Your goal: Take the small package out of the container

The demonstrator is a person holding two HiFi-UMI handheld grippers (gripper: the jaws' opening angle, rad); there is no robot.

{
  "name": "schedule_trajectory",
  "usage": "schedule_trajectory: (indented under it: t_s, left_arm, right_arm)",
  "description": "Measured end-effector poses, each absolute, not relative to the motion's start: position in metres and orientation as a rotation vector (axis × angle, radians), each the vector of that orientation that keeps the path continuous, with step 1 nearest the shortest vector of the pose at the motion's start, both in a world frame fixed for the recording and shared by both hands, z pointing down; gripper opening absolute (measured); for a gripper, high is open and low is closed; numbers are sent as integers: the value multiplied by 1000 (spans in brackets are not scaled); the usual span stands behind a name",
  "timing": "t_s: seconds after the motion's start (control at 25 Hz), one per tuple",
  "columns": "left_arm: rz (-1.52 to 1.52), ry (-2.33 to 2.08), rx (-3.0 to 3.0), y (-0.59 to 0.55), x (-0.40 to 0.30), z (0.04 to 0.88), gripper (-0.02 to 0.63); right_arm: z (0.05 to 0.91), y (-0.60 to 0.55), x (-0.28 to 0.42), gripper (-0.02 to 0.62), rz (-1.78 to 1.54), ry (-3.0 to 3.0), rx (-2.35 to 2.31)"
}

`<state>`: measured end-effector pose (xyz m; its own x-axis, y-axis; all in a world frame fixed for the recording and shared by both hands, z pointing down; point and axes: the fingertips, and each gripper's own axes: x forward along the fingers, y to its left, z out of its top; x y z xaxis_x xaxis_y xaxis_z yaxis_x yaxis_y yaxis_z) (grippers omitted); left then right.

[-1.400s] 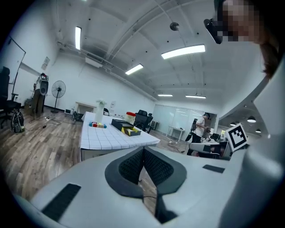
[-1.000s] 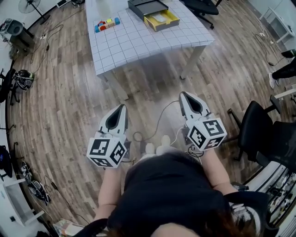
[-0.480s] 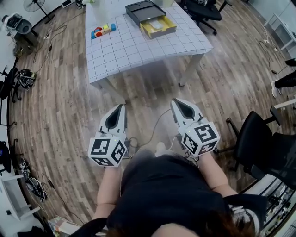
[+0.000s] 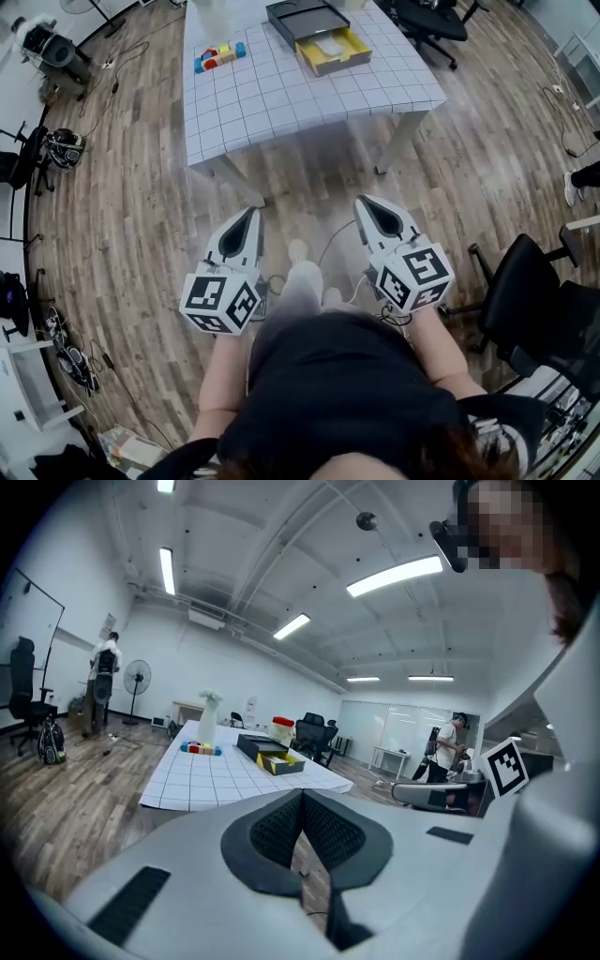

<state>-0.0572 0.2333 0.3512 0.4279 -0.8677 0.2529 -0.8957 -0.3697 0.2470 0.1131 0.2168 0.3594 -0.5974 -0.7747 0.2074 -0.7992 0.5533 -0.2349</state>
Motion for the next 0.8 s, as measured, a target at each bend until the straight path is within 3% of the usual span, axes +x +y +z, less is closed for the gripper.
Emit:
schedule_trajectory:
  t_s: [0.8]
  left_arm:
    - [172, -1339, 2437, 91, -103, 357, 26]
  right_arm:
    - [366, 73, 50, 34, 442, -2642, 1399]
